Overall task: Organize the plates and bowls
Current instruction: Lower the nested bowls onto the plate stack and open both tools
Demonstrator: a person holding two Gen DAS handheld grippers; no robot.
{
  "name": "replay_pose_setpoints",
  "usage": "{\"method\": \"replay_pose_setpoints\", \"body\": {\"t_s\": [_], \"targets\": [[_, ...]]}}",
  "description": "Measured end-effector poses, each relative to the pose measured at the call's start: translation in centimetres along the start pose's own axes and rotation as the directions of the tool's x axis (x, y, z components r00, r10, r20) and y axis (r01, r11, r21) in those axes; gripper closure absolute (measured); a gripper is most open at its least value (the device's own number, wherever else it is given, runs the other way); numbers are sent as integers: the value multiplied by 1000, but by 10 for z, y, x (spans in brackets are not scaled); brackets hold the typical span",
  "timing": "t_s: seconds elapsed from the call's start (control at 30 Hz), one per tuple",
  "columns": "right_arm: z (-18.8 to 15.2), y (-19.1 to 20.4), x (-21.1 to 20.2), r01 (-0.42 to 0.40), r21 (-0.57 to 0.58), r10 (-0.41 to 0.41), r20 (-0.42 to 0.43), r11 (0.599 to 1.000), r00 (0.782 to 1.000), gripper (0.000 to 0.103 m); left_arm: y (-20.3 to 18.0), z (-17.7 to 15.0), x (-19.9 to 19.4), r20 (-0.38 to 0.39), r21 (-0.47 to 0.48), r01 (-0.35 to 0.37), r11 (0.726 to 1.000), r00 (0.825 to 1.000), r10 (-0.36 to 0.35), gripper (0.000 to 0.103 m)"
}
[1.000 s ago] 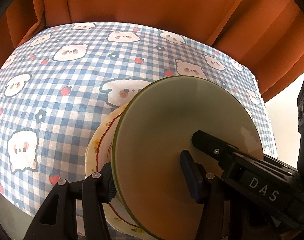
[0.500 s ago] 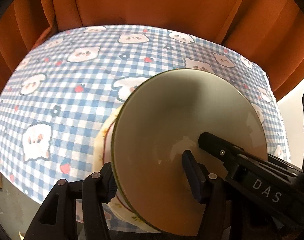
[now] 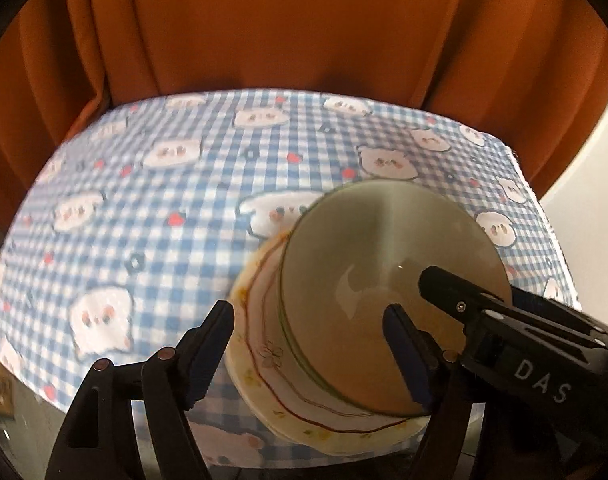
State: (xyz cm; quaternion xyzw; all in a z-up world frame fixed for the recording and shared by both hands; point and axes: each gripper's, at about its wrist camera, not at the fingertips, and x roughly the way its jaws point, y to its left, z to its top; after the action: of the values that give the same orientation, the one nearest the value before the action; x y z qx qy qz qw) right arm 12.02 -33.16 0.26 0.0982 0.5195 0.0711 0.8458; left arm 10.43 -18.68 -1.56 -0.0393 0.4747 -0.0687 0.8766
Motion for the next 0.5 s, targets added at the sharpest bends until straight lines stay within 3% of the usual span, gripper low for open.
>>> {"method": "replay_pose_setpoints", "body": {"t_s": [0.13,0.27,0.37,0.5], "targets": [[-9,17,-22,110,20,-111,100,994,989,39,6,2,-22,77,69,-18,997,997,12,24],[-23,40,-48,199,62,-207,201,978,957,26,24,-3,-41,128,91,-16,996,992,4,22],[-34,59,-57,226,69,-236,236,972,943,24,43,-15,-54,146,88,-24,996,989,11,19],[-56,85,-60,221,75,-233,246,972,941,24,70,-31,-65,171,77,-41,996,985,27,17]]}}
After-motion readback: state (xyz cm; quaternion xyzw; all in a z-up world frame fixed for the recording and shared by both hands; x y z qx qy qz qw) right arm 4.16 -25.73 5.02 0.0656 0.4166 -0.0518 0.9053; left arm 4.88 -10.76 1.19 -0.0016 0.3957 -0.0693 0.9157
